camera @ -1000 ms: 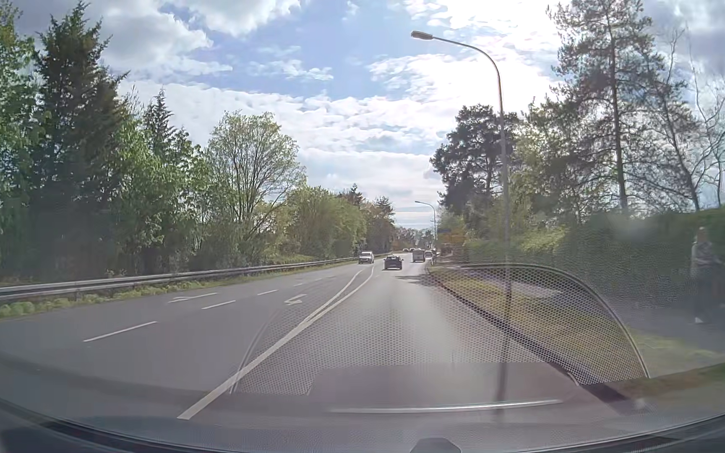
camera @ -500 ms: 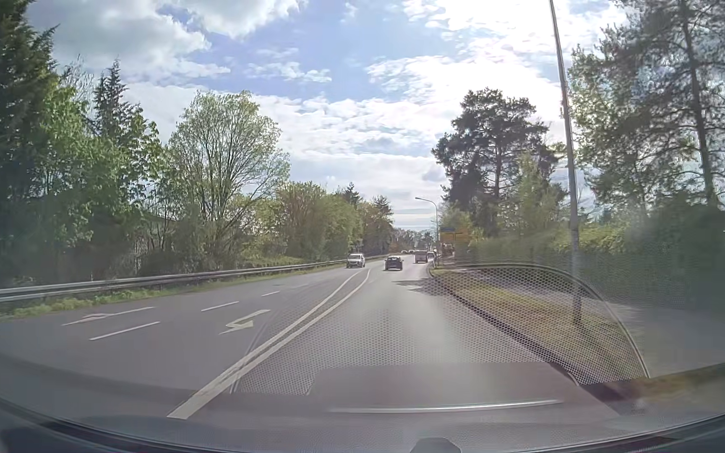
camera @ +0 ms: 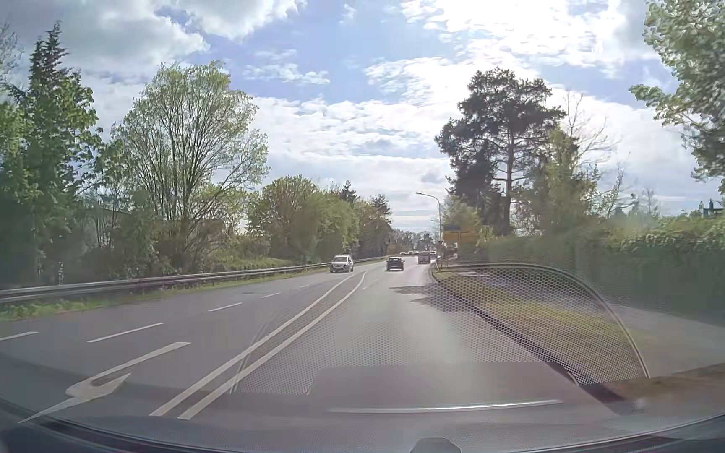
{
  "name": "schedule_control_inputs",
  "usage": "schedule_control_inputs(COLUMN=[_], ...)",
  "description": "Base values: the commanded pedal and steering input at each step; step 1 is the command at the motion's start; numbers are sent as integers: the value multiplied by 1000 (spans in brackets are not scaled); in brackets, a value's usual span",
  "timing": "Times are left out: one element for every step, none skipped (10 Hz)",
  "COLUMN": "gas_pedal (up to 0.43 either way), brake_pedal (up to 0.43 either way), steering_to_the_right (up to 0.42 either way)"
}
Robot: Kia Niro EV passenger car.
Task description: Follow the waypoints while adhering to traffic rules and regulations
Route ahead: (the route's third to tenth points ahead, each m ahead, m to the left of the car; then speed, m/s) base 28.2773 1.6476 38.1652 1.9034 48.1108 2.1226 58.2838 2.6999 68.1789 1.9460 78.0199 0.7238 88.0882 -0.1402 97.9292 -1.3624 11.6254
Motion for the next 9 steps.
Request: schedule_control_inputs(gas_pedal=[110, 110, 110, 110, 110, 110, 110, 110, 110], brake_pedal=[0, 0, 0, 0, 0, 0, 0, 0, 0], steering_to_the_right=[1, 1, 2, 2, 3, 3, 3, 4, 6])
